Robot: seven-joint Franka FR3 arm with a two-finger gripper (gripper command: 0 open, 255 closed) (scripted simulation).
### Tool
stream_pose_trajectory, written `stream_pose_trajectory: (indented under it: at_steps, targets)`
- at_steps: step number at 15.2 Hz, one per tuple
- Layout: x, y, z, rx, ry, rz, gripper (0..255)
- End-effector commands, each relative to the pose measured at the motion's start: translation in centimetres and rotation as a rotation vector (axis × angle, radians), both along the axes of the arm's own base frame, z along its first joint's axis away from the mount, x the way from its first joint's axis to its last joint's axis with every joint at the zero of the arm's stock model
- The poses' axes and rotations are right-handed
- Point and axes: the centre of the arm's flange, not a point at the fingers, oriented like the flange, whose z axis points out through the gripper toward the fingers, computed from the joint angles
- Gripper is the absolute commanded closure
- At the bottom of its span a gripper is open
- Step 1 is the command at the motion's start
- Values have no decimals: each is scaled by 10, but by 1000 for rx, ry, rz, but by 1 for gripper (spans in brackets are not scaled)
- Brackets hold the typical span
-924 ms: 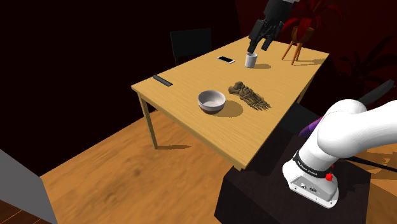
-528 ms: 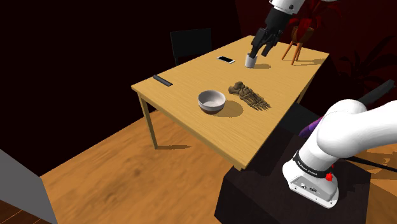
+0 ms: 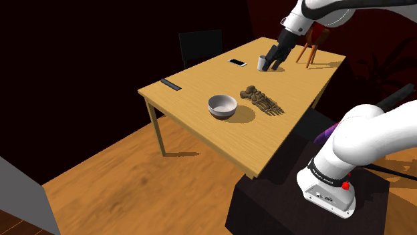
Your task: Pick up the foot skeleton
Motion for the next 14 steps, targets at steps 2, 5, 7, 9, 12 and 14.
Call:
stream_pose_trajectory:
  at_steps: [2, 5, 7, 9, 12, 14]
  targets:
    - [10, -29, -33, 33, -10, 15, 0]
    - [20, -58, -65, 68, -19, 29, 0]
    - [27, -76, -87, 91, -25, 39, 0]
    - [34, -94, -109, 114, -30, 49, 0]
    - [45, -119, -144, 149, -39, 63, 0]
    - [53, -136, -167, 172, -45, 72, 0]
